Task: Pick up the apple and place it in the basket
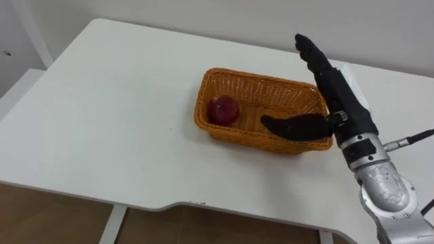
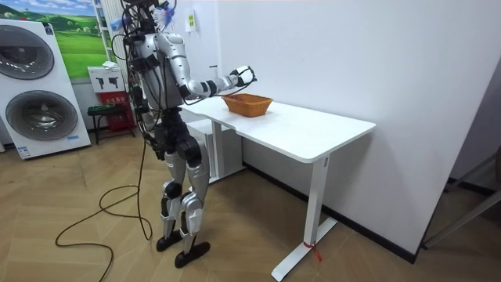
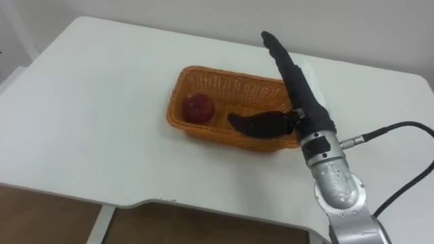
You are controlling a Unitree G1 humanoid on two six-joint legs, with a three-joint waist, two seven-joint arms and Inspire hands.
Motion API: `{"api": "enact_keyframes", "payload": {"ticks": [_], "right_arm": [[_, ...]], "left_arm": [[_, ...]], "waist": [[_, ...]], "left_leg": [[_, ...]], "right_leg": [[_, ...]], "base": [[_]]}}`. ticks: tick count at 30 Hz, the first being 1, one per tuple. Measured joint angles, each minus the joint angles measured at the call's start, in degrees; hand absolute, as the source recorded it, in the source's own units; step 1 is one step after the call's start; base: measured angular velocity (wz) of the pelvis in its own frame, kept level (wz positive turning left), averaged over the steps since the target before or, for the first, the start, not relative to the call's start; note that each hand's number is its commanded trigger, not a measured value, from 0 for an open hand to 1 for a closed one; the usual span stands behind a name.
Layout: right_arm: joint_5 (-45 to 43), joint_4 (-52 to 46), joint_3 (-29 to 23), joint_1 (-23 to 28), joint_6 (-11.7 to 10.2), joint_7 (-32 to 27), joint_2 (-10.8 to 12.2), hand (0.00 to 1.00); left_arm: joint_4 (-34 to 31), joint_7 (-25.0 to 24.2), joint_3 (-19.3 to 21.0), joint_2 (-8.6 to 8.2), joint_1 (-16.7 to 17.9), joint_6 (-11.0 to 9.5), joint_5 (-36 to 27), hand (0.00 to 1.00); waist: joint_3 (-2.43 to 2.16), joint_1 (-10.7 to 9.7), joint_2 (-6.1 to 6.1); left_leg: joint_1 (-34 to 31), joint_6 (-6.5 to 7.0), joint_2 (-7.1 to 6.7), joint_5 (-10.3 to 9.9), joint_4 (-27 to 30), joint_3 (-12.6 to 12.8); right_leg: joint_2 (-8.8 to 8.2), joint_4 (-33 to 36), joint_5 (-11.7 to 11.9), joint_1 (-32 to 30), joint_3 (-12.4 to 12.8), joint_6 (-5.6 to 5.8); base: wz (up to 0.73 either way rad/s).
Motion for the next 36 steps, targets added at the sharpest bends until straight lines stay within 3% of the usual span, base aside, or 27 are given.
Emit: {"api": "enact_keyframes", "payload": {"ticks": [5, 8, 14, 16, 20, 23, 24, 28, 32, 33, 36], "right_arm": [[0.3, 0.0, -2.6, 0.0, 0.0, -1.6, 0.0, 0.0], [0.6, 0.1, -6.7, 0.0, -0.1, -5.7, 0.0, 0.0], [0.6, -0.3, -20.1, 1.3, -1.9, -19.4, 0.0, 0.0], [0.0, -0.3, -25.7, 1.4, -2.9, -26.8, 0.0, 0.0], [-0.4, 1.3, -31.8, 1.5, -5.0, -37.0, 0.0, 0.0], [-0.2, 6.3, -36.3, 2.8, -5.1, -44.9, -0.1, 0.0], [0.1, 8.0, -37.7, 3.9, -4.9, -47.8, 0.0, 0.0], [6.9, 19.8, -41.2, 6.0, -4.1, -52.8, 0.0, 0.0], [16.6, 33.0, -41.3, 10.0, -2.2, -52.6, 0.6, 0.0], [19.5, 37.4, -41.2, 10.8, -1.3, -52.1, 1.3, 0.0], [25.6, 49.2, -40.9, 11.2, 0.0, -49.9, 3.0, 0.0]], "left_arm": [[0.7, 0.1, 1.6, 0.0, 0.3, -0.1, 0.1, 0.0], [0.5, 0.9, 3.1, -0.22, 0.8, -0.1, 0.0, 0.0], [1.0, 3.6, 8.0, -0.7, 2.5, -0.8, 0.2, 0.0], [1.1, 4.6, 9.7, -0.9, 3.7, -1.0, 0.6, 0.0], [1.1, 5.3, 11.3, -0.87, 4.6, -1.1, 0.5, 0.0], [1.0, 5.3, 11.5, -0.8, 4.7, -1.0, 0.3, 0.0], [0.9, 5.3, 12.0, -0.81, 4.7, -0.6, 0.4, 0.0], [0.1, 5.3, 13.0, -0.78, 4.8, 1.5, 0.5, 0.0], [-0.6, 5.5, 14.4, -1.0, 5.0, 2.3, 0.4, 0.0], [-0.9, 5.6, 14.9, -1.14, 5.2, 2.6, 0.3, 0.0], [-1.2, 5.6, 14.9, -1.64, 4.9, 3.7, 0.6, 0.0]], "waist": [[0.08, -1.0, 0.51], [0.01, -1.2, 0.56], [-0.56, -3.5, 0.14], [-0.56, -4.6, 0.16], [-0.4, -5.8, 0.41], [-0.61, -7.0, 0.09], [-0.88, -7.4, 0.09], [-0.89, -9.0, 0.12], [-0.96, -9.2, 0.21], [-1.32, -9.1, 0.82], [-1.12, -9.3, 1.63]], "left_leg": [[0.1, 0.0, 0.01, 0.0, 0.0, 0.1], [0.8, 0.0, 0.05, 0.0, -0.2, 0.6], [1.1, 0.0, 0.0, 0.0, -0.6, 0.9], [1.7, 0.0, 0.03, 0.0, -0.9, 1.1], [1.8, 0.0, 0.14, 0.0, -0.8, 2.5], [1.3, 0.0, 0.07, 0.0, -0.9, 2.4], [0.7, 0.01, 0.07, 0.0, -0.8, 2.5], [0.4, 0.02, 0.13, 0.0, -0.8, 2.6], [0.8, 0.04, 0.18, 0.0, -1.7, 2.6], [0.8, 0.04, 0.22, 0.0, -1.7, 2.6], [0.9, 0.04, 0.22, 0.0, -1.8, 2.9]], "right_leg": [[0.0, 0.0, 0.0, 0.0, 0.0, 0.0], [-0.01, -0.1, 0.0, 0.5, 0.1, 0.0], [0.07, -0.9, 0.0, 1.1, 0.2, 0.0], [0.24, -1.0, 0.0, 1.5, 0.4, 0.0], [0.3, -0.8, 0.0, 1.0, 1.9, 0.0], [0.4, -0.7, 0.0, 0.5, 1.9, 0.01], [0.37, -0.7, 0.1, -0.2, 1.9, 0.05], [0.47, -0.7, 0.5, -0.4, 1.8, 0.06], [0.38, -0.6, 0.5, -0.3, 2.5, 0.05], [0.47, -0.6, 0.5, -0.3, 2.8, 0.04], [0.51, -0.7, 0.5, -0.3, 3.1, 0.03]], "base": [[-0.01], [-0.05], [0.01], [-0.05], [-0.17], [-0.03], [-0.07], [-0.02], [-0.01], [-0.06], [-0.04]]}}
